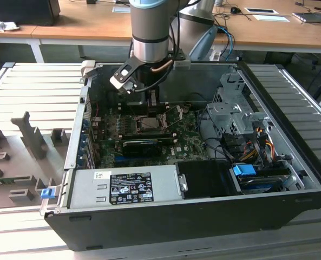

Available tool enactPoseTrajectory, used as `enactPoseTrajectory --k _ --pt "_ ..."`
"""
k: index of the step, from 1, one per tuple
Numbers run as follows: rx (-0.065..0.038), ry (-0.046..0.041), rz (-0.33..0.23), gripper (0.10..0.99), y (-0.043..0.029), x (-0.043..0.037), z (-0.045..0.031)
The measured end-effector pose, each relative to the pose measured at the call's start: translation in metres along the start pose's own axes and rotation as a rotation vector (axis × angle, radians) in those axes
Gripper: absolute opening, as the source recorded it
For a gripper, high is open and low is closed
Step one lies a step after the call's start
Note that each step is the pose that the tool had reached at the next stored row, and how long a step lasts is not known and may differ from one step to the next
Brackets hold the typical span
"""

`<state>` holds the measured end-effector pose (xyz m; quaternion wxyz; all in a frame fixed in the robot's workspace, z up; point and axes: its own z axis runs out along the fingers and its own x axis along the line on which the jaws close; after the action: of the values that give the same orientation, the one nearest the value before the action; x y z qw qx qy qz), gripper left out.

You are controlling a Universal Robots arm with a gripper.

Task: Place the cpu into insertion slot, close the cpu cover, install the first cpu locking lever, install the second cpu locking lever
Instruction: 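Close the cpu cover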

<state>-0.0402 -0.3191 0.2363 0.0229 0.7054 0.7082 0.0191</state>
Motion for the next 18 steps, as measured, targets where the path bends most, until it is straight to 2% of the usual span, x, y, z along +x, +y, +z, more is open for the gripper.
enactPoseTrajectory --k 18 --pt "0.0 -0.0037 0.0 0.106 0.0004 0.0001 -0.0087"
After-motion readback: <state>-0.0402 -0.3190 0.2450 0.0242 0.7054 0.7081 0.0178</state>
